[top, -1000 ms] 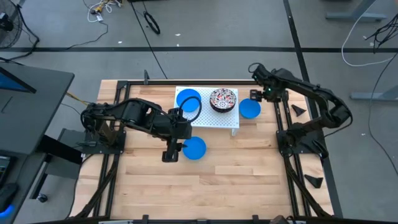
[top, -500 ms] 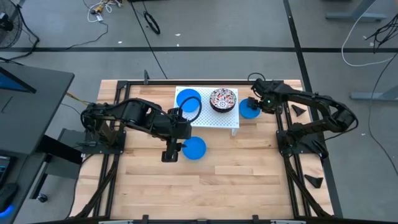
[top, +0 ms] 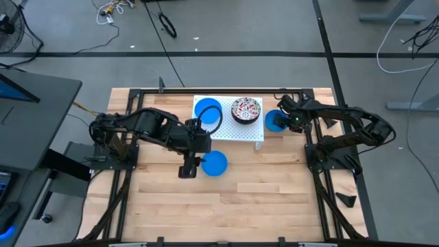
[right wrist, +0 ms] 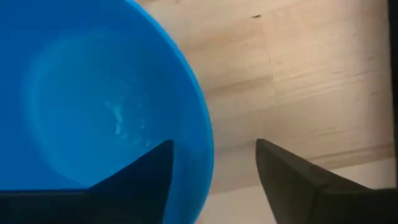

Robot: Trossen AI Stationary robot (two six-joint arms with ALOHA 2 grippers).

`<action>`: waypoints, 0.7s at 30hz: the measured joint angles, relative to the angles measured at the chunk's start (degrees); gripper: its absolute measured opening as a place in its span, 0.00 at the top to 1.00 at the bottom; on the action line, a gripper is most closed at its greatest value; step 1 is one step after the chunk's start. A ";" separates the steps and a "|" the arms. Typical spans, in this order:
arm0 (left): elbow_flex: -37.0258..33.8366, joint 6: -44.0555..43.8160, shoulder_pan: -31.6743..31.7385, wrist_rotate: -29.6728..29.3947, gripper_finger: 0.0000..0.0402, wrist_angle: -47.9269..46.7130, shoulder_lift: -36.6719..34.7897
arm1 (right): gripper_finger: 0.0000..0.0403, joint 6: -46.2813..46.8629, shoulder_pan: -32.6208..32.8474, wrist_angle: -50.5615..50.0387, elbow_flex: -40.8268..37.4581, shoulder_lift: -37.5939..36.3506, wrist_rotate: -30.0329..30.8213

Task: Pick & Place Mini bowls
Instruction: Stack the right blue bowl on top of the other blue bowl on the shelf

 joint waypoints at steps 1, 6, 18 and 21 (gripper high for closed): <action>0.00 0.00 0.06 -0.05 0.50 0.04 0.00 | 0.47 -0.43 0.04 -0.04 0.00 0.00 -0.15; 0.00 -0.13 0.39 -0.05 0.50 0.15 0.00 | 0.64 -0.50 0.56 -0.76 0.00 0.00 -0.63; 0.00 -0.11 0.37 -0.06 0.50 0.17 0.00 | 0.97 -4.59 2.90 -2.92 0.04 -2.32 -1.86; 0.00 -0.05 0.37 -0.06 0.50 0.37 0.00 | 0.98 -6.61 2.97 -6.88 1.07 -4.45 -3.23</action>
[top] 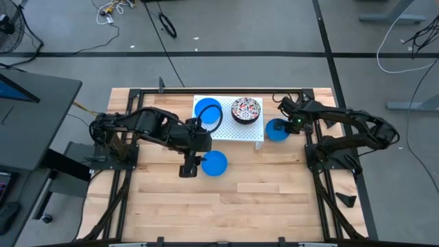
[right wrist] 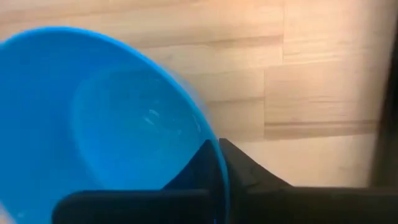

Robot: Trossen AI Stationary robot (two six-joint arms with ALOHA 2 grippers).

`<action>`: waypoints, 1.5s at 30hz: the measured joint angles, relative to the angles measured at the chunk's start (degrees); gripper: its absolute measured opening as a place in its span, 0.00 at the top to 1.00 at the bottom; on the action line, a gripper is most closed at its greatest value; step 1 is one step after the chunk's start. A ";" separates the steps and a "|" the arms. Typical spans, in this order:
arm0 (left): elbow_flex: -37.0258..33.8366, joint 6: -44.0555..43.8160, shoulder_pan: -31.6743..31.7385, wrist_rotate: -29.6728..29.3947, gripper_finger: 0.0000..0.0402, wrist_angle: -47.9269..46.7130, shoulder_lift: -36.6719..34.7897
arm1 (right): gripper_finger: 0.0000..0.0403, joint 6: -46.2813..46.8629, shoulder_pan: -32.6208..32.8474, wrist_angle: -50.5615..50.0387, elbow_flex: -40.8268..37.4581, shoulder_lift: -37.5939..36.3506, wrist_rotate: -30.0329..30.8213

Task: Pick & Place Mini bowls
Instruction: Stack the right blue bowl on top of the other blue bowl on the shelf

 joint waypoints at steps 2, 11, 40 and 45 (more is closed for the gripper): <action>0.00 0.03 0.00 -0.02 0.50 0.37 0.00 | 0.99 -2.54 0.02 -3.17 1.96 -1.70 -0.16; 0.00 1.94 0.00 -0.04 0.50 2.72 0.00 | 1.00 -12.06 1.34 -24.93 18.10 -7.07 0.32; 0.00 17.04 0.00 -3.95 0.50 9.03 -0.02 | 1.00 -12.03 26.72 -42.92 72.60 13.13 -4.42; 0.00 19.33 -0.02 -3.93 0.50 6.42 -0.02 | 1.00 -13.30 29.86 -42.90 76.92 19.99 -4.40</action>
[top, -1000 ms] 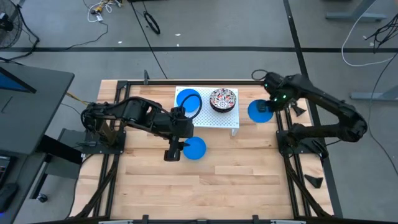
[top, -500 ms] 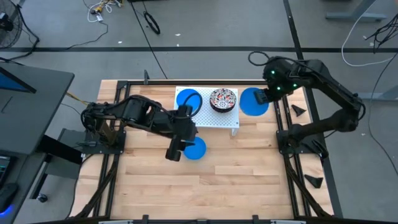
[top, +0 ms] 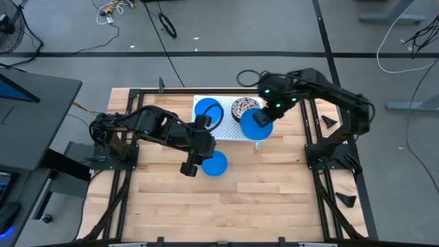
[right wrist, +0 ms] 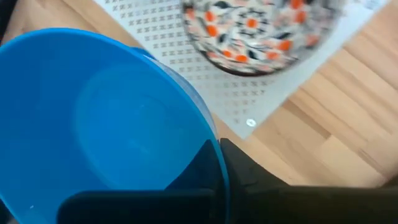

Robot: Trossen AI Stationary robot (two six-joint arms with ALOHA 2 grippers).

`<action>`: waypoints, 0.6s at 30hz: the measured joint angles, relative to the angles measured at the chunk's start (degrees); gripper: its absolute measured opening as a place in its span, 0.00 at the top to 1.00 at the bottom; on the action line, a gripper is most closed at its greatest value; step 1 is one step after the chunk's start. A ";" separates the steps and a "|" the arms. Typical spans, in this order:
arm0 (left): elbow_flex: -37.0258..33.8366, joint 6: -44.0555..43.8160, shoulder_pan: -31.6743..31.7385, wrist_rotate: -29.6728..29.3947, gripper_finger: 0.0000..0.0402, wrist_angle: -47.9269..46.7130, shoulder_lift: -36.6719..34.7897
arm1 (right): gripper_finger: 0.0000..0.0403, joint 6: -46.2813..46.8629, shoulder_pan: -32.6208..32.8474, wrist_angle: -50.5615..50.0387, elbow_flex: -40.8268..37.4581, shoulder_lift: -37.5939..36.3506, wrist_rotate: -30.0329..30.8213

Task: Pick & Place Mini bowls
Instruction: Stack the right blue bowl on top of the other blue bowl on the shelf

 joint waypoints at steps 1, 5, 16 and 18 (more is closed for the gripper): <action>0.00 0.41 0.01 -0.02 0.50 -0.37 0.00 | 1.00 -0.34 0.55 -0.04 1.05 1.37 -0.02; 0.00 0.75 0.02 -0.02 0.50 -2.05 0.00 | 1.00 -1.45 2.53 0.39 5.59 6.53 -0.27; 0.00 6.12 0.02 0.00 0.50 -2.84 0.00 | 1.00 -1.74 6.84 2.39 15.17 15.33 -0.61; 0.00 6.14 0.02 0.00 0.50 -2.86 0.00 | 1.00 -1.30 7.42 3.87 15.17 16.07 -0.65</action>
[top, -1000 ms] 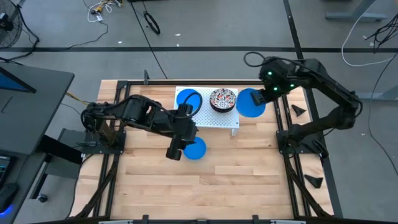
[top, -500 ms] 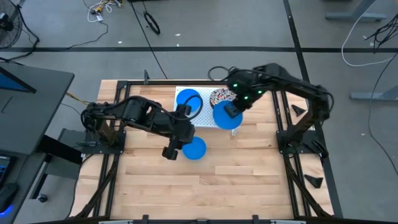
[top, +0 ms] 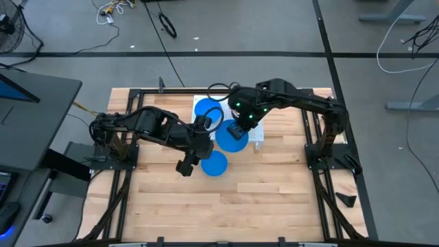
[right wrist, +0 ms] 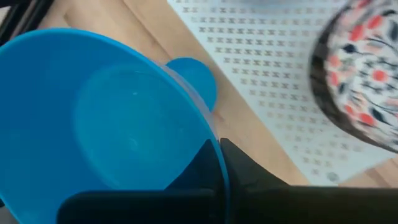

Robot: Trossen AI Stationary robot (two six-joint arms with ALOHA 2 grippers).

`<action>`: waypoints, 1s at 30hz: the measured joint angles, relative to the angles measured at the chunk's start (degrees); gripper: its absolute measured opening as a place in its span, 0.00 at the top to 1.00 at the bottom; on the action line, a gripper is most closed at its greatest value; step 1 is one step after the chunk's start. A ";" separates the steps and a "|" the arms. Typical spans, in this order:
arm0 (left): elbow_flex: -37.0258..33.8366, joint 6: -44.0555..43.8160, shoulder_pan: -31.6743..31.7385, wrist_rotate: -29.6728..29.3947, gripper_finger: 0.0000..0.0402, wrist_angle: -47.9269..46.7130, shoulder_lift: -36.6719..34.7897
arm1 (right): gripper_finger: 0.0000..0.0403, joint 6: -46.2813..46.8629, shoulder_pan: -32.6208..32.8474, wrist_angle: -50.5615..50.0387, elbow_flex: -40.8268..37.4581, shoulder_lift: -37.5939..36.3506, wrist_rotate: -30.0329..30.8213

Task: Pick & Place Mini bowls
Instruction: Stack the right blue bowl on top of the other blue bowl on the shelf

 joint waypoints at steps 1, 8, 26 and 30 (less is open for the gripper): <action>0.00 -0.01 0.00 0.01 0.50 0.00 0.00 | 1.00 0.18 0.22 0.57 -0.01 0.17 -0.16; 0.00 0.15 0.00 0.02 0.50 0.02 0.00 | 1.00 1.74 1.83 6.22 -0.02 0.72 -2.95; 0.18 0.00 -0.85 7.48 0.50 0.74 -0.14 | 1.00 0.02 4.01 9.57 -0.13 0.70 -15.00; 0.19 0.16 -0.83 9.26 0.50 1.88 -0.19 | 1.00 -0.64 4.03 10.22 -0.13 0.72 -18.11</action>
